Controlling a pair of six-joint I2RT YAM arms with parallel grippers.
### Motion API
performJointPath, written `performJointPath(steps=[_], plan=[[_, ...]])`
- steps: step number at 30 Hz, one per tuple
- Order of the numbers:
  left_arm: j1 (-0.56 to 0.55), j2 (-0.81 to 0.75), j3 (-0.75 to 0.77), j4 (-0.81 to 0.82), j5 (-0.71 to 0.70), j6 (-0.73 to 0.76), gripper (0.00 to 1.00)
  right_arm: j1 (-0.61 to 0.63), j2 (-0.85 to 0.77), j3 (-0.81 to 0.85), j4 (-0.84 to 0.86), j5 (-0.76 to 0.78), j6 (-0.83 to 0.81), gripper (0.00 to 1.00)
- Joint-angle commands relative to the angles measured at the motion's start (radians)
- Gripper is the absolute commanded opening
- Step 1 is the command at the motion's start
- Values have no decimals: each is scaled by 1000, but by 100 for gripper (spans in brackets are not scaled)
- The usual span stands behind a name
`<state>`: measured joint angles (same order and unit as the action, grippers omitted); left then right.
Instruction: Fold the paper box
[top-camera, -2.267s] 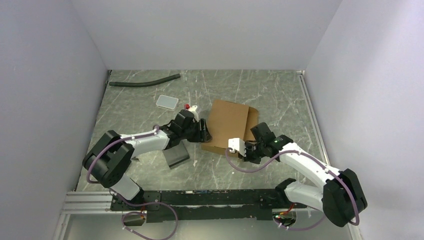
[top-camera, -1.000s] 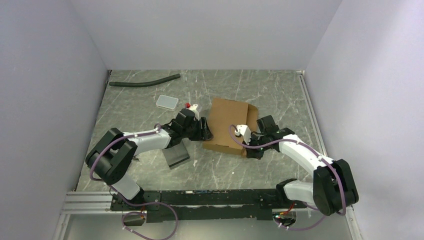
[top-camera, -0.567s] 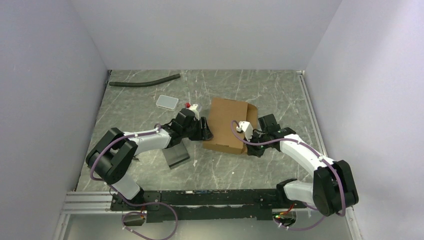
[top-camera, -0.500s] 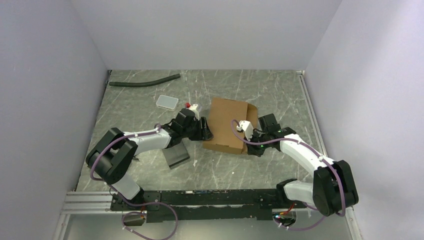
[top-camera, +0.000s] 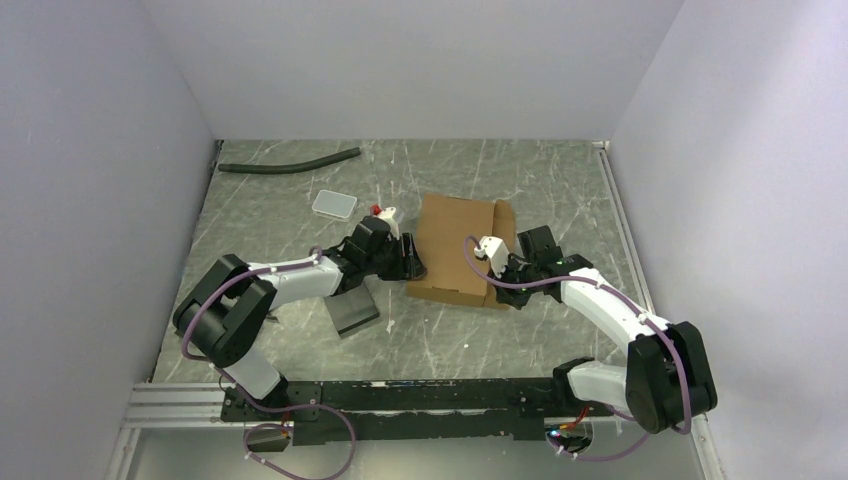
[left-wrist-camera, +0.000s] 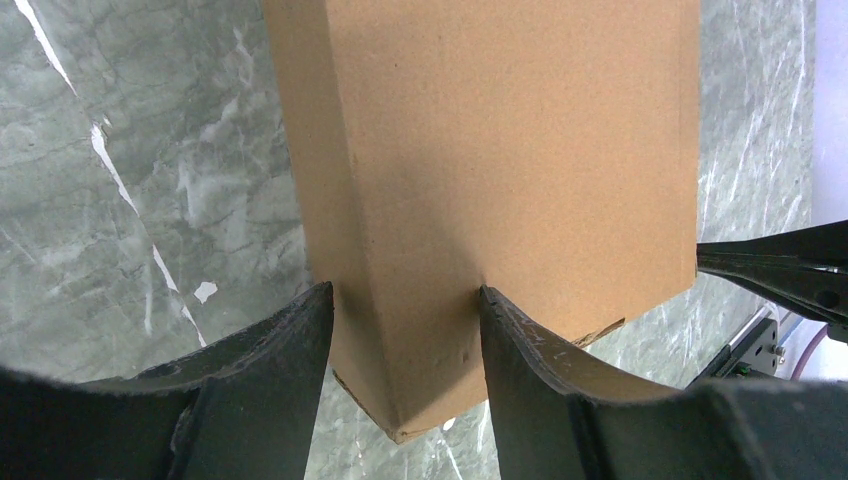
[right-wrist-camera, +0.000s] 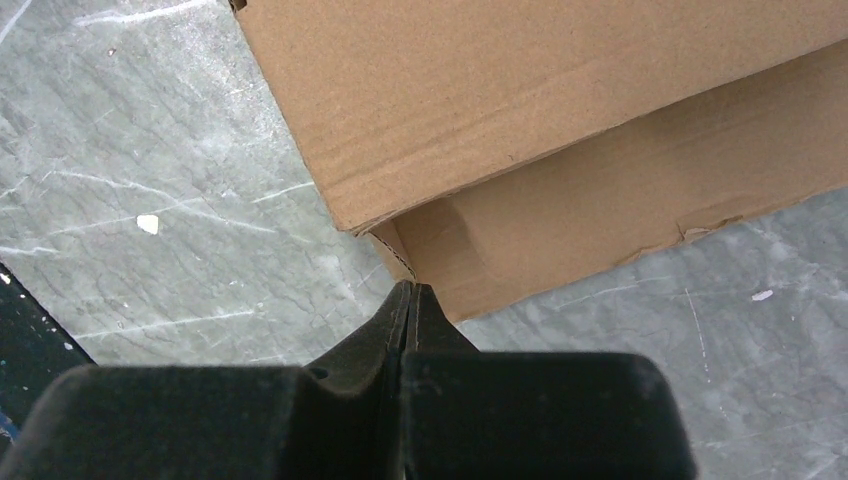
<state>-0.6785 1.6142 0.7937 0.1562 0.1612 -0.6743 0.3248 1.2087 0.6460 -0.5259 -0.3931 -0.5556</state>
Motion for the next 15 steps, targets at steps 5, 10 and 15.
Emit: performJointPath(steps=[5,10,15], plan=[[0,54,-7,-117,-31,27,59,10,-45,25,69,-19,2,0],[1,59,-3,-112,-19,23,59,67,-47,30,82,-10,7,0],[0,56,-4,-112,-12,19,59,126,-35,39,103,16,17,0]])
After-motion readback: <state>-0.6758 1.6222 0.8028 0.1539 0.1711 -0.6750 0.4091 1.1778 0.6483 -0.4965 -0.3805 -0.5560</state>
